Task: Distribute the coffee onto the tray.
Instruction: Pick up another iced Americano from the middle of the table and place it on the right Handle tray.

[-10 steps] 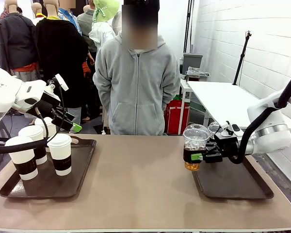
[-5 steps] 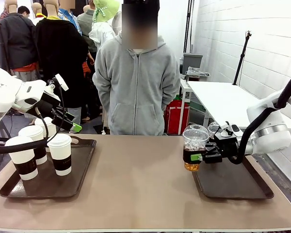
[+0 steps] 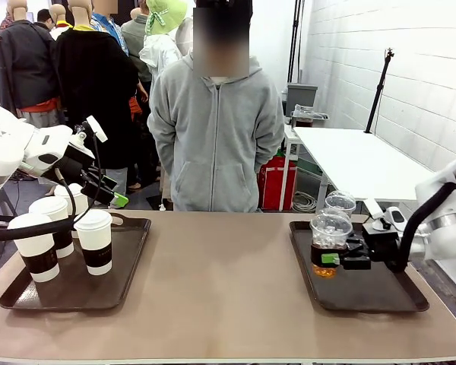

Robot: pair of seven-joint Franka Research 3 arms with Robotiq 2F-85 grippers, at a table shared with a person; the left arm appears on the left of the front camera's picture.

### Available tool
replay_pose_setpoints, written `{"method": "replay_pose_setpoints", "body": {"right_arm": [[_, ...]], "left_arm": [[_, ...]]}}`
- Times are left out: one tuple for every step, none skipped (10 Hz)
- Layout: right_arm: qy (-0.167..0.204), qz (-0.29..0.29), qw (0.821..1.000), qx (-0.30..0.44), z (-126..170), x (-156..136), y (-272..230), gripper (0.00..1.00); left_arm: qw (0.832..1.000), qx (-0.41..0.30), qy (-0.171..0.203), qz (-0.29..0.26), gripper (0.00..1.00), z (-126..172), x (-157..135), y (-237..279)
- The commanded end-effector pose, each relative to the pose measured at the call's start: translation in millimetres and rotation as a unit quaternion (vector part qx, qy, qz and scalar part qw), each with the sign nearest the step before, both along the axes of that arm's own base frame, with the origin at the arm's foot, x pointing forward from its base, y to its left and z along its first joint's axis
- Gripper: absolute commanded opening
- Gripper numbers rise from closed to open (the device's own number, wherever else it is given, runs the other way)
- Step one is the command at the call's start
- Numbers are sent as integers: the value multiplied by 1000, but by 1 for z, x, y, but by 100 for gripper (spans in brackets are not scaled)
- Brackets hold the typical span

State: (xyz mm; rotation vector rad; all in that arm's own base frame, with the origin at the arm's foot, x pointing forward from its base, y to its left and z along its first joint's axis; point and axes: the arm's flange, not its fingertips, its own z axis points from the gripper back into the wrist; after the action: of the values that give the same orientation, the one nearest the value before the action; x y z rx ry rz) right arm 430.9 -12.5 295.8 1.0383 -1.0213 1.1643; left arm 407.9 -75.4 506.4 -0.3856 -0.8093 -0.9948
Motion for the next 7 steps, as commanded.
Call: {"method": "replay_pose_setpoints", "body": {"right_arm": [[-11,-12,1000,1,-12,-2,-12,63],[-13,-23,1000,1,-20,0,-22,63],[-15,-35,999,-2,-26,2,-29,63],[-18,-43,999,-9,-32,4,-35,63],[-20,-51,998,-5,-39,4,-42,63],[-29,-56,998,-4,-45,6,-46,63],[-30,-59,998,-1,-50,7,-49,63]], "left_arm": [[1000,-10,-9,-11,100,-4,3,3],[1000,-10,-9,-11,100,-4,3,3],[1000,-10,-9,-11,100,-4,3,3],[1000,-10,-9,-11,100,-4,3,3],[1000,-10,-9,-11,100,-4,3,3],[1000,-10,-9,-11,100,-4,3,3],[1000,-10,-9,-11,100,-4,3,3]]}}
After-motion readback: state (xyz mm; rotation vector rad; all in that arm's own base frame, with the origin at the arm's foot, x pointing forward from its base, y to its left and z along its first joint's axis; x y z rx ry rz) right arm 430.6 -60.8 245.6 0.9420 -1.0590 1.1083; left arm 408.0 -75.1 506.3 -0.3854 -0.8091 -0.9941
